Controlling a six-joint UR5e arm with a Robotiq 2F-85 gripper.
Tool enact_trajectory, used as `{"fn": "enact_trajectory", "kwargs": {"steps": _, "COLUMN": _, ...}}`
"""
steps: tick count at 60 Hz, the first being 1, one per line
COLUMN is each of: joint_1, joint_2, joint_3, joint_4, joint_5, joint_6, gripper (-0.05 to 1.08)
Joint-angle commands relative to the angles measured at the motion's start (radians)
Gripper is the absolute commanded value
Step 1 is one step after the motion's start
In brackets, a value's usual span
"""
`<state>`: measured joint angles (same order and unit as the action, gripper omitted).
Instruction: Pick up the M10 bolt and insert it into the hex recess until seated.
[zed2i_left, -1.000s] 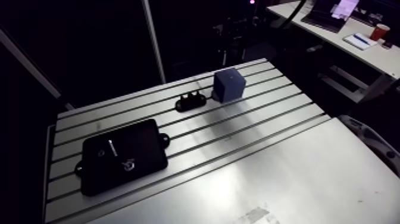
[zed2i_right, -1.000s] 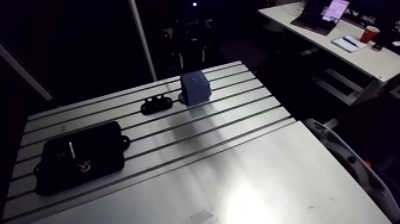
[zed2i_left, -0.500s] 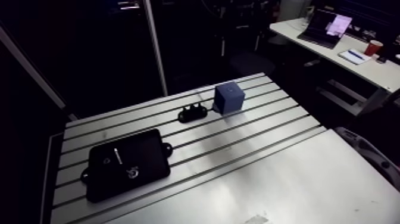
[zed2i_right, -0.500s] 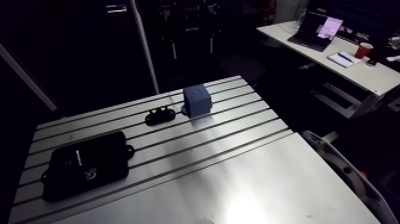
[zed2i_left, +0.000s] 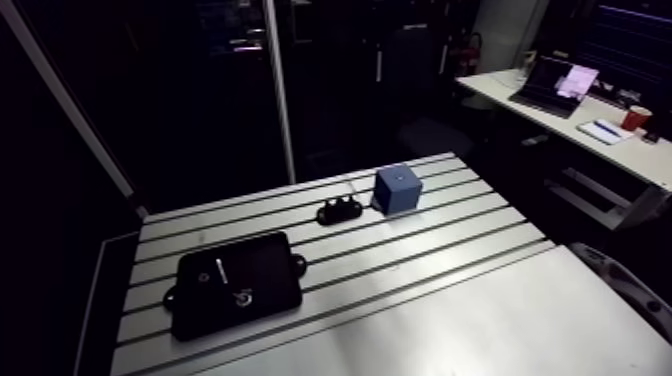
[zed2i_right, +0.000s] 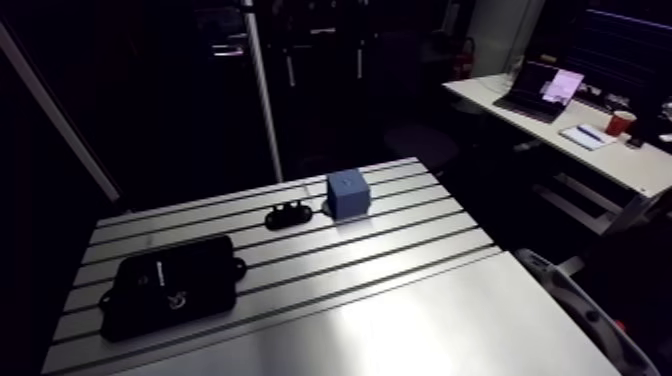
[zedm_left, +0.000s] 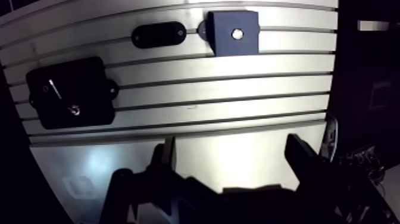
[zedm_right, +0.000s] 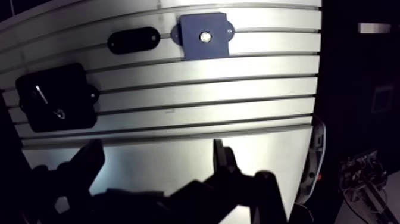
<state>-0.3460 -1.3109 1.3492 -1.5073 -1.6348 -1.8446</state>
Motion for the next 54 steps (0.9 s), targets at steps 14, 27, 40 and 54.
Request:
{"fn": "enact_trajectory", "kwargs": {"steps": 14, "joint_1": 0.063, "joint_2": -0.114, "joint_3": -0.005, "joint_4": 0.051, "joint_5": 0.021, "joint_6": 0.049, "gripper": 0.01}}
{"fn": "enact_trajectory", "kwargs": {"steps": 27, "joint_1": 0.083, "joint_2": -0.143, "joint_3": 0.004, "joint_4": 0.051, "joint_5": 0.048, "joint_6": 0.049, "gripper": 0.01}}
{"fn": "enact_trajectory", "kwargs": {"steps": 40, "joint_1": 0.131, "joint_2": -0.144, "joint_3": 0.009, "joint_4": 0.045, "joint_5": 0.045, "joint_6": 0.049, "gripper": 0.01}}
{"fn": "enact_trajectory", "kwargs": {"steps": 54, "joint_1": 0.185, "joint_2": -0.150, "joint_3": 0.009, "joint_4": 0.013, "joint_5": 0.046, "joint_6": 0.053, "gripper": 0.01}}
